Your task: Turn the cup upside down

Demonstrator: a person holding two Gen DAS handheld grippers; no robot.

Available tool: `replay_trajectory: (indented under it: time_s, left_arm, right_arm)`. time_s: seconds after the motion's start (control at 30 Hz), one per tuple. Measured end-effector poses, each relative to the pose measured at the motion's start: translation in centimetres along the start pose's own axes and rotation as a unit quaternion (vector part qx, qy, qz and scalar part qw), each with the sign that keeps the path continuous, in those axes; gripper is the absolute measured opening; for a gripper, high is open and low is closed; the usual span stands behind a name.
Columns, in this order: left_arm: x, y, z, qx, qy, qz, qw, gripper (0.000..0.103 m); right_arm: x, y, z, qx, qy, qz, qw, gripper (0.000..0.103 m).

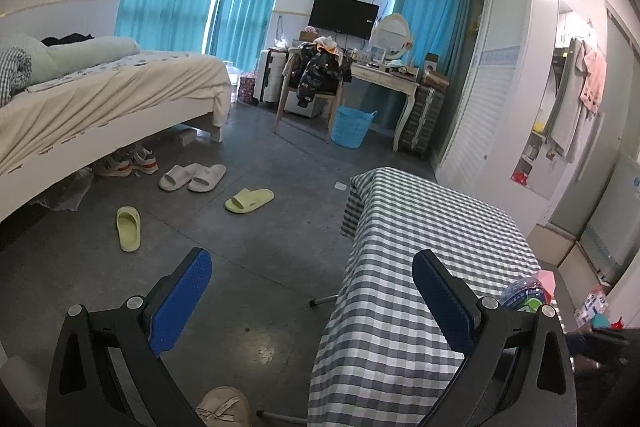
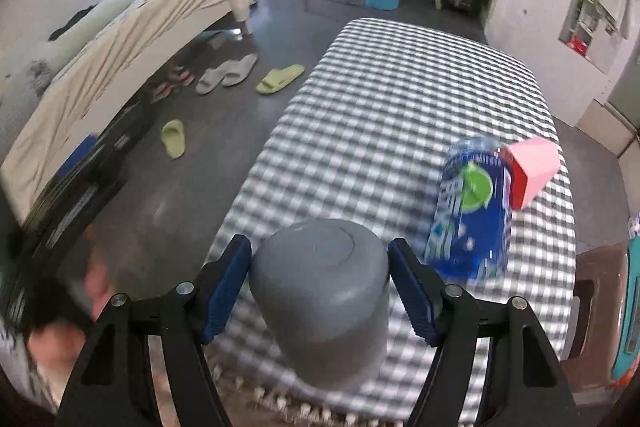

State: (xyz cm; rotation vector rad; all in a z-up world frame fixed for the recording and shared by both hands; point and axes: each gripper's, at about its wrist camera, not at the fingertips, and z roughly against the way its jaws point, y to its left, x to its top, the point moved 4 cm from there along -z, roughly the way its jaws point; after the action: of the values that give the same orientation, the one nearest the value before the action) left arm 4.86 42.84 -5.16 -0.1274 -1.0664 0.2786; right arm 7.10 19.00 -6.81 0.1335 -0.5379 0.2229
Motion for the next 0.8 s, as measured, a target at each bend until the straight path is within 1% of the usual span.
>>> replay_trajectory:
  time_s: [0.1,0.2,0.37,0.4,0.47,0.5,0.57,0.6,0.67,0.73,0.77,0.8]
  left_arm:
    - [-0.1,0.0,-0.2,0.005,0.002,-0.003,1.0000,0.103]
    - [-0.1,0.1,-0.5,0.010,0.005,-0.004,0.9999,0.103]
    - [-0.4,-0.4,-0.7,0.020,0.007,-0.015,0.9997,0.103]
    - [-0.5,-0.5,-0.7,0.023,0.008,-0.019,0.9995,0.103]
    - [-0.6,-0.8,-0.8,0.027,0.012,-0.026,0.9992,0.103]
    - [-0.7,-1.0,-0.8,0.028,0.014,-0.029,0.9991,0.103]
    - [-0.7,-1.6,-0.8,0.022,0.020,-0.032,0.9990,0.103]
    - [-0.7,-2.0,-0.7,0.017,0.023,-0.035,0.9990,0.103]
    - [-0.9,-3.5,-0.5,0.010,0.040,-0.046,0.9981,0.103]
    - [-1.1,-5.5,-0.3,-0.010,0.058,-0.063,0.9963,0.103]
    - [-1.2,-6.8,-0.4,-0.023,0.070,-0.072,0.9947,0.103]
    - [-1.5,-7.7,-0.4,-0.032,0.079,-0.076,0.9934,0.103]
  right_arm:
    - [1.1,-0.7,-1.9,-0.025,0.005,-0.009,1.000,0.071]
    - [1.3,-1.7,-3.3,-0.033,0.011,-0.025,0.999,0.070]
    - [1.1,-1.7,-4.3,-0.048,0.016,-0.005,0.999,0.071]
    - [1.1,-1.6,-4.0,-0.050,0.013,0.002,0.999,0.073]
    - [1.2,-1.4,-2.8,-0.051,-0.007,0.015,0.999,0.078]
    - [1.3,-1.5,-1.7,-0.048,-0.025,0.024,0.998,0.082]
    - [1.4,-2.0,0.7,-0.046,-0.062,0.041,0.996,0.084]
    - [1.5,-2.3,1.7,-0.051,-0.075,0.050,0.995,0.086]
    - [1.4,-3.5,3.7,-0.084,-0.104,0.078,0.988,0.089]
    - [1.3,-5.0,5.0,-0.122,-0.122,0.103,0.980,0.092]
    - [1.3,-5.8,5.3,-0.136,-0.127,0.107,0.977,0.093]
    - [1.2,-7.0,5.5,-0.140,-0.133,0.102,0.976,0.093]
